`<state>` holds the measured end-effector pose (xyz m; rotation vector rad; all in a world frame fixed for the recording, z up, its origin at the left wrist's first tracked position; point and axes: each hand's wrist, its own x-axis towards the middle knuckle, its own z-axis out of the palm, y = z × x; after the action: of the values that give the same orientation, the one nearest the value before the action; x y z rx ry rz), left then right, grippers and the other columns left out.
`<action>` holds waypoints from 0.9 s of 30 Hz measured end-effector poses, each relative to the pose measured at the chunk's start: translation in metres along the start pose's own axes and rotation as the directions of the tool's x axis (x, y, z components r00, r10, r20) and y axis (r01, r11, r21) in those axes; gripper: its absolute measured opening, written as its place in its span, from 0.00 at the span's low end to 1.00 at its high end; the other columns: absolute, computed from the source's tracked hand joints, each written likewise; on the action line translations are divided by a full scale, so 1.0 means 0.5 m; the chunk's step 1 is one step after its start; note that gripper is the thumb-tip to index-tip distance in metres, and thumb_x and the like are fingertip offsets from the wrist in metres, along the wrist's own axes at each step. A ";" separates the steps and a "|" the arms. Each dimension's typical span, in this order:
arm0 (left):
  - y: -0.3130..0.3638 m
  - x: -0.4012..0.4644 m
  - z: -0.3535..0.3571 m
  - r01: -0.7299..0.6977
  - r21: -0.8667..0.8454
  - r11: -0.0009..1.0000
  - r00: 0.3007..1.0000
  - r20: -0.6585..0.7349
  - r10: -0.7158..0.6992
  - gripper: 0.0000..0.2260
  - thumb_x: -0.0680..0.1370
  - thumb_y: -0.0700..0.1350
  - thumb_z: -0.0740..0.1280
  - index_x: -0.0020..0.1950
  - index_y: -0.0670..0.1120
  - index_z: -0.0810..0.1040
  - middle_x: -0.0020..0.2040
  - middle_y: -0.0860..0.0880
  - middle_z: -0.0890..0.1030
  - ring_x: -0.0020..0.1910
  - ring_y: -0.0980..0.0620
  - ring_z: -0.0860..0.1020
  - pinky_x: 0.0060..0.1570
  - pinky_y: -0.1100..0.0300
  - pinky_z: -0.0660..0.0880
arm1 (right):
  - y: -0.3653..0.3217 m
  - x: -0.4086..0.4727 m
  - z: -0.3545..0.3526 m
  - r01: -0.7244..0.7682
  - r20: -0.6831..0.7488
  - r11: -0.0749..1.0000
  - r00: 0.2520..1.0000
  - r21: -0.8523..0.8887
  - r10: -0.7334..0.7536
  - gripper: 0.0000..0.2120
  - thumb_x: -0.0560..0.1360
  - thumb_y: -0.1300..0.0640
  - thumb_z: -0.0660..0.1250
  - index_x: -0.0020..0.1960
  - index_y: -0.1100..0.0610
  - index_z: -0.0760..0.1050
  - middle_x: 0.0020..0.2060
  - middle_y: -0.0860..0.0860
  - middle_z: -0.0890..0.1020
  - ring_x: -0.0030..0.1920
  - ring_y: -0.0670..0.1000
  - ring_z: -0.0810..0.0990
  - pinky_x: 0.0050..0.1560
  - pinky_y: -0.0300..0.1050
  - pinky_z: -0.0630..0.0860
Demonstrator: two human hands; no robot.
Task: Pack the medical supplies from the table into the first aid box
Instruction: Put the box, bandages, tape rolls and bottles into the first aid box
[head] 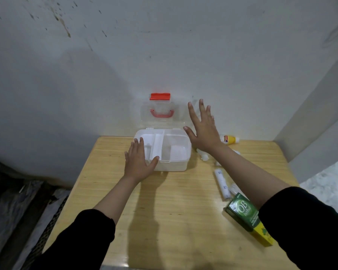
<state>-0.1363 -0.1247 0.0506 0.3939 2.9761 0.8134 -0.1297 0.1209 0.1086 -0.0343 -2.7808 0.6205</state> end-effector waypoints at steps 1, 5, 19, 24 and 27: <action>0.002 0.000 0.004 0.008 0.014 1.000 1.000 0.004 -0.008 0.39 0.77 0.59 0.62 0.78 0.44 0.46 0.79 0.43 0.47 0.77 0.45 0.44 0.73 0.41 0.43 | 0.011 -0.009 -0.003 0.000 0.005 1.000 1.000 0.012 0.000 0.33 0.79 0.45 0.56 0.76 0.46 0.40 0.77 0.54 0.41 0.76 0.63 0.39 0.73 0.62 0.47; 0.003 -0.002 0.012 0.017 0.077 0.997 0.999 0.030 -0.020 0.37 0.79 0.60 0.58 0.78 0.44 0.45 0.79 0.43 0.43 0.77 0.45 0.40 0.72 0.41 0.41 | 0.074 -0.055 -0.018 -0.022 0.006 0.998 1.000 0.061 0.022 0.30 0.79 0.50 0.58 0.77 0.53 0.49 0.77 0.56 0.54 0.77 0.60 0.49 0.73 0.59 0.50; -0.007 -0.002 0.031 -0.003 0.111 0.994 1.000 -0.013 0.005 0.40 0.73 0.64 0.52 0.78 0.44 0.49 0.78 0.41 0.43 0.76 0.39 0.40 0.72 0.39 0.43 | 0.197 -0.369 -0.099 -0.309 0.223 0.950 0.925 -0.028 0.308 0.20 0.69 0.45 0.72 0.59 0.47 0.75 0.50 0.49 0.75 0.51 0.48 0.74 0.48 0.49 0.76; -0.016 -0.007 0.034 -0.032 0.097 0.995 0.999 -0.034 0.035 0.42 0.71 0.67 0.50 0.78 0.42 0.52 0.78 0.39 0.45 0.76 0.36 0.41 0.72 0.39 0.47 | 0.166 -0.518 -0.065 -0.319 0.206 0.945 0.922 -0.077 0.328 0.22 0.69 0.46 0.72 0.61 0.47 0.76 0.54 0.50 0.76 0.55 0.52 0.75 0.45 0.46 0.76; -0.020 -0.010 0.035 -0.041 0.092 0.995 0.999 -0.032 0.044 0.42 0.71 0.67 0.50 0.77 0.42 0.53 0.78 0.39 0.46 0.76 0.35 0.42 0.72 0.38 0.48 | 0.166 -0.555 -0.049 -0.315 0.116 0.943 0.938 -0.105 0.326 0.23 0.68 0.40 0.69 0.60 0.49 0.77 0.54 0.54 0.77 0.53 0.54 0.77 0.41 0.49 0.79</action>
<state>-0.1321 -0.1253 0.0304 0.4533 3.0548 0.6958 0.1396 0.1825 0.0185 -0.4928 -2.9541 0.5973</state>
